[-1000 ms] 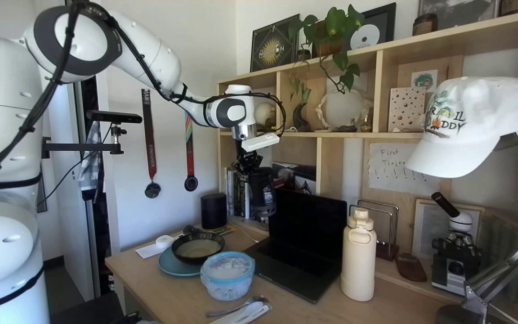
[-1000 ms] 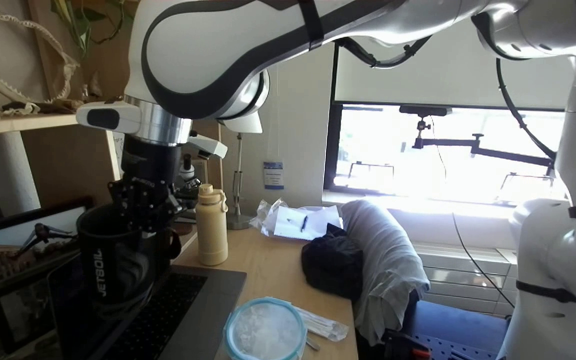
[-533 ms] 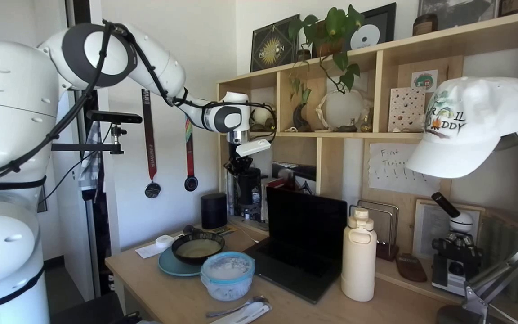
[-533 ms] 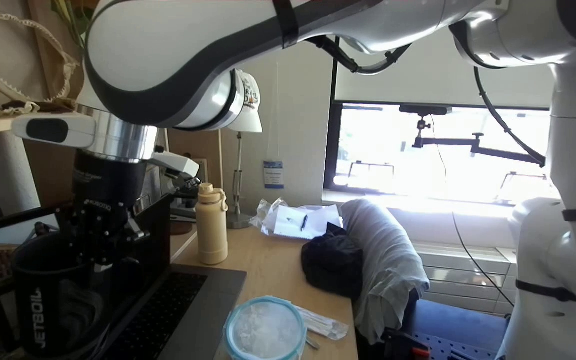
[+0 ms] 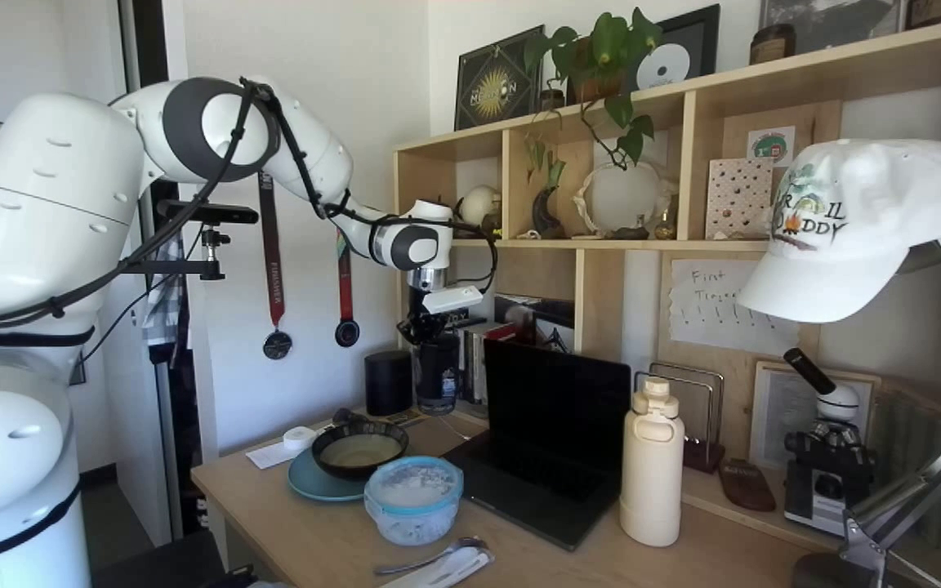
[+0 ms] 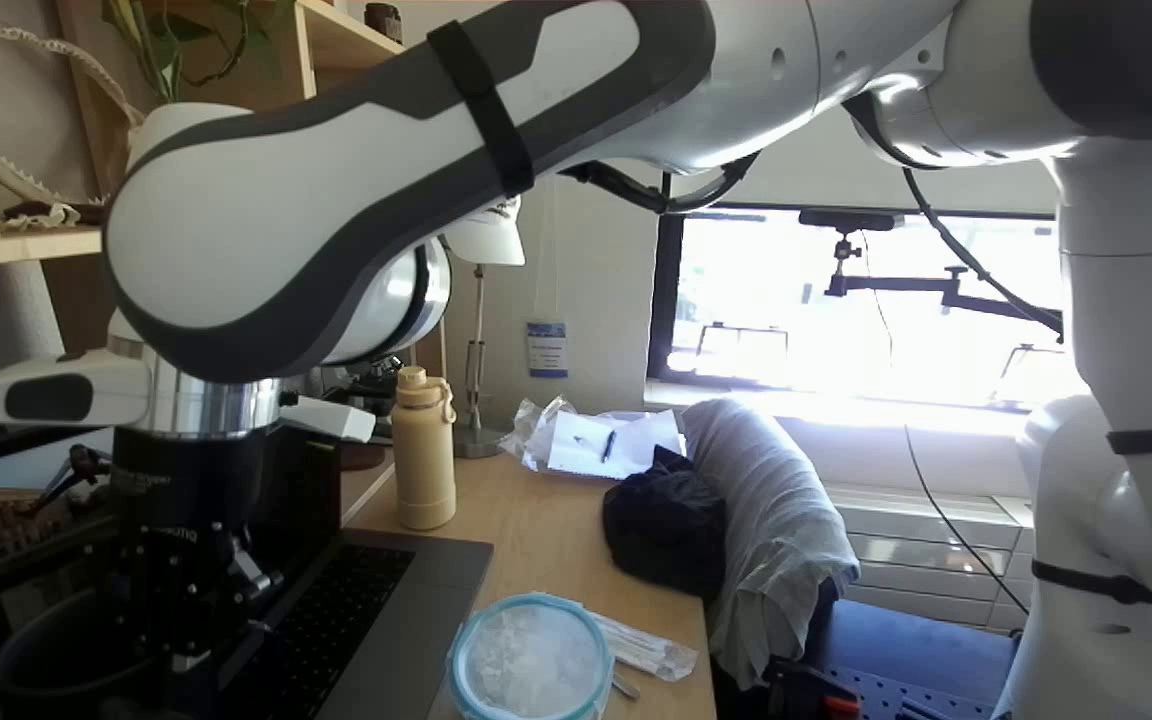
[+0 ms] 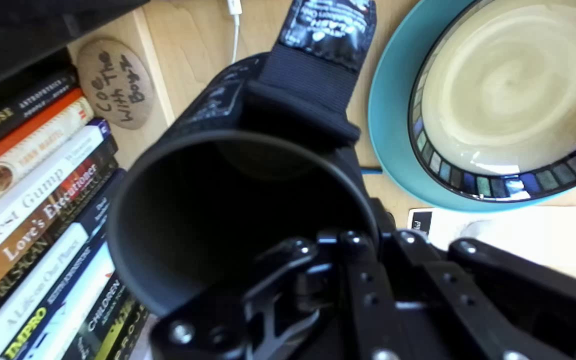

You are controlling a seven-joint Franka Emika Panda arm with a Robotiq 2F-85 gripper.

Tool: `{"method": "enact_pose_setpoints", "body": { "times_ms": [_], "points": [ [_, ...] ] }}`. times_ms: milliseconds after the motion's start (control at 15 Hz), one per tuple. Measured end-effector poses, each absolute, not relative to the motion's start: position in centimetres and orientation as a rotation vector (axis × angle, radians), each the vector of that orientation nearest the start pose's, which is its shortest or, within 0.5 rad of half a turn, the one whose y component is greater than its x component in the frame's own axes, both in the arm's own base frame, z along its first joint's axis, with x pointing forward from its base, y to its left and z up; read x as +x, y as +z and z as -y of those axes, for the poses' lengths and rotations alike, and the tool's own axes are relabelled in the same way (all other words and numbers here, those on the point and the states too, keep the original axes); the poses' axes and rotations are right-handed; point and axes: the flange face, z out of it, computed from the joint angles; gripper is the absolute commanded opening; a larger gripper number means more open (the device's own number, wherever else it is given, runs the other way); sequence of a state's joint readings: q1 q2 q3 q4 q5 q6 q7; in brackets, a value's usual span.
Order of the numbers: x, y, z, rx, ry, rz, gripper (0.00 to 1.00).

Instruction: Move the cup to the left of the counter

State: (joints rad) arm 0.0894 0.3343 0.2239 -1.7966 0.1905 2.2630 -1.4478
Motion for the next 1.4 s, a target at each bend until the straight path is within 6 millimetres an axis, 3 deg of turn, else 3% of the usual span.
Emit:
{"method": "enact_pose_setpoints", "body": {
  "times_ms": [333, 733, 800, 933, 1400],
  "points": [
    [62.1, 33.9, -20.7, 2.242, 0.316, -2.418, 0.04],
    [62.7, 31.1, -21.6, 2.229, 0.29, -2.474, 0.05],
    [62.8, 31.0, -21.7, 2.225, 0.29, -2.477, 0.32],
    [63.1, 31.0, -21.8, 2.212, 0.288, -2.481, 0.39],
    [63.4, 31.0, -22.2, 2.172, 0.288, -2.504, 0.93]
  ]
}}
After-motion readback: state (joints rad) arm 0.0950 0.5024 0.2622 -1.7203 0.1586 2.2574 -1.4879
